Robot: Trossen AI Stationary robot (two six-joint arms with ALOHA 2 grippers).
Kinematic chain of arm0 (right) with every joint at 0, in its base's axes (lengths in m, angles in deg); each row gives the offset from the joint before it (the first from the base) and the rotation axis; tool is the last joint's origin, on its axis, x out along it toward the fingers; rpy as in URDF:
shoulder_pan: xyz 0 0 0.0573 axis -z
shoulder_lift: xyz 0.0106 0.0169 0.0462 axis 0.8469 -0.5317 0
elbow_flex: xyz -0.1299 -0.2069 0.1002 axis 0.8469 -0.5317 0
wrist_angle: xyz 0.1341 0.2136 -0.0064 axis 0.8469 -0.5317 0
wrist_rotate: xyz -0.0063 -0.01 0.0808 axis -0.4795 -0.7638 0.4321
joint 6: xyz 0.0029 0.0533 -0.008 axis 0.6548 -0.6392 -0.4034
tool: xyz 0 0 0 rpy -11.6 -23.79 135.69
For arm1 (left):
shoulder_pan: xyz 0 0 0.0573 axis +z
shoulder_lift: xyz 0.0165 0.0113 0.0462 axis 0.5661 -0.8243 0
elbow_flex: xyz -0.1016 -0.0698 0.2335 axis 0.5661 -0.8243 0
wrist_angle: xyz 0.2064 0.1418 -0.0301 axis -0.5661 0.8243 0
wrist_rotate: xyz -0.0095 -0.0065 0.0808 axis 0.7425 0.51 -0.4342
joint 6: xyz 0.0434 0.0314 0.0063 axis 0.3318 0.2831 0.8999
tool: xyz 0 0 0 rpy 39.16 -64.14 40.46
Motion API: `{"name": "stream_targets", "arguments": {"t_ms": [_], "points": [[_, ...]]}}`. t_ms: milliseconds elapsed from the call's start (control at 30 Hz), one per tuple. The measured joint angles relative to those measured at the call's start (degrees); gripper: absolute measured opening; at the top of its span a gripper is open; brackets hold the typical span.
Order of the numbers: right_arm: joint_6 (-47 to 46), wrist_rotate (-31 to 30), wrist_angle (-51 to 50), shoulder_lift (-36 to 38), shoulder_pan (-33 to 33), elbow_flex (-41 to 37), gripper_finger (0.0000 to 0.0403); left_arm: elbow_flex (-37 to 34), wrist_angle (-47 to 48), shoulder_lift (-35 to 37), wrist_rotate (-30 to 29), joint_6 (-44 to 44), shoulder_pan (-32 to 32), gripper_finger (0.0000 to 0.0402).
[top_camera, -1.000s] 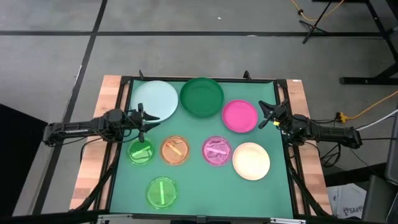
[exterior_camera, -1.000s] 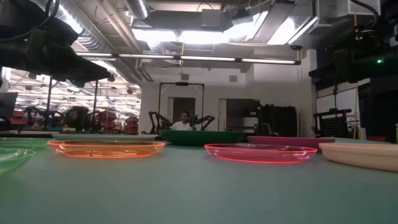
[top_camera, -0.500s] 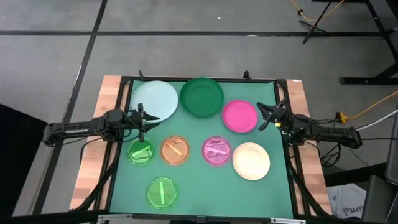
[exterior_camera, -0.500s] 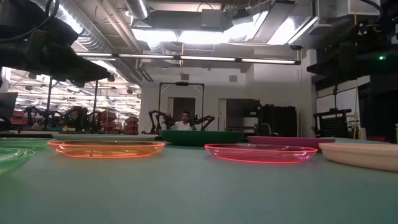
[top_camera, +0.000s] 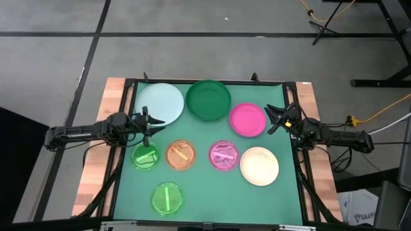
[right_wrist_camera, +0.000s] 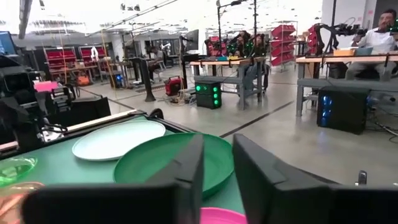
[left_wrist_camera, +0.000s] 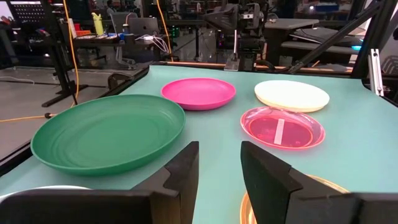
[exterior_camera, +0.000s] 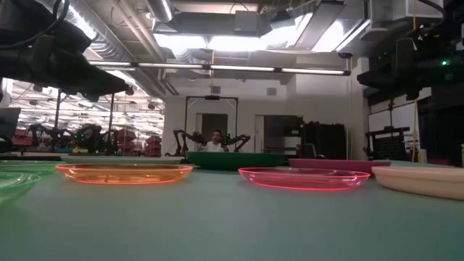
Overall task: Stack plastic plates
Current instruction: Stack the dark green plate on top of the blue plate
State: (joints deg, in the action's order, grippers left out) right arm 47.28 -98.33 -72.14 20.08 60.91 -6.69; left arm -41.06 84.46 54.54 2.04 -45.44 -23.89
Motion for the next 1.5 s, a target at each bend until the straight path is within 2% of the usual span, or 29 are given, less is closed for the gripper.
{"name": "stream_targets", "arguments": {"t_ms": [100, 233, 433, 767, 1300, 1500], "points": [[-0.12, 0.36, 0.00, 0.00, 0.00, 0.00, 0.0140, 0.02, 0.00, 0.00, -0.01, 0.00, 0.00, 0.0114], [-1.37, 4.41, 0.07, 0.00, 0.00, 0.00, 0.0189, 0.00, -0.02, 0.00, -0.01, -0.01, 0.00, 0.0114], [-6.05, 9.60, 0.11, 0.00, 0.00, 0.00, 0.0227, 0.00, 0.00, 0.00, -0.01, -0.02, -0.02, 0.0114], [-13.58, 12.48, 1.64, -0.03, -0.01, 0.00, 0.0227, 0.00, -0.02, 0.00, -0.01, -0.04, 0.00, 0.0114], [-13.29, 15.04, 11.26, -0.63, -0.01, 0.29, 0.0227, 0.00, 0.00, 0.00, -0.01, -0.11, 0.00, 0.0114], [-13.04, 15.04, 11.58, -5.66, -0.01, 5.45, 0.0227, 0.00, -0.02, 0.00, -0.01, -0.20, 0.00, 0.0114]]}}
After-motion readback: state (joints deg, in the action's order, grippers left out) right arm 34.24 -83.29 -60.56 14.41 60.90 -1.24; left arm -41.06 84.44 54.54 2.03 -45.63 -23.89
